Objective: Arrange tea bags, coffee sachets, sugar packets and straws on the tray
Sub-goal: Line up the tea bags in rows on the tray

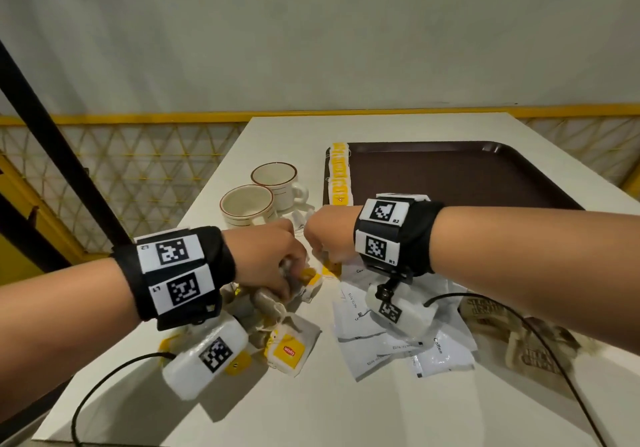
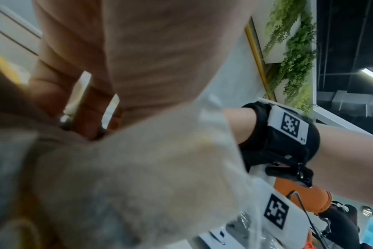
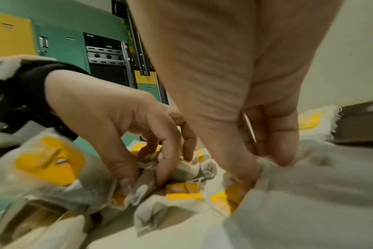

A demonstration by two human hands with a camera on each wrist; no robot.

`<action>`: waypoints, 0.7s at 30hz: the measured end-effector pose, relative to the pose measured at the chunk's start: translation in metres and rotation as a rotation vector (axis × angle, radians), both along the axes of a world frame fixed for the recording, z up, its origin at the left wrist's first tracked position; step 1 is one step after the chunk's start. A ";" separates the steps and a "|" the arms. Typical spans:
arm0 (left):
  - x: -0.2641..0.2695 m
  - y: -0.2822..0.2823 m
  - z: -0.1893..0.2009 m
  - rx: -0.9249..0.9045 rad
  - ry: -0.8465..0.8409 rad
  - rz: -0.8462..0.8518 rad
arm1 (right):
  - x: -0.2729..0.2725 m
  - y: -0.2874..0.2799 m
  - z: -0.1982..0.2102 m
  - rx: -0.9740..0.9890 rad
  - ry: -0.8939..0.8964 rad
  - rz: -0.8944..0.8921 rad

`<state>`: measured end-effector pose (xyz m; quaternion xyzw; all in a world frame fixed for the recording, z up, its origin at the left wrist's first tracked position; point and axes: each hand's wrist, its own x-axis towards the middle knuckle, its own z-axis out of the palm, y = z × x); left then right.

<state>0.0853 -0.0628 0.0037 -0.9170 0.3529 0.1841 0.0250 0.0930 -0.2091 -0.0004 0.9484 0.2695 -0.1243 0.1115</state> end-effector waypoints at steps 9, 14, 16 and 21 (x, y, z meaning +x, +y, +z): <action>0.002 0.001 0.004 -0.178 -0.084 -0.024 | 0.007 -0.015 0.014 0.366 -0.013 -0.088; 0.006 0.005 0.015 -0.295 -0.078 0.041 | 0.008 -0.029 0.026 0.712 0.036 -0.156; 0.008 0.006 0.016 -0.307 -0.081 0.073 | 0.006 -0.030 0.020 0.726 0.054 -0.156; 0.008 0.004 0.013 -0.336 -0.108 0.132 | 0.003 -0.024 0.003 0.625 0.120 -0.130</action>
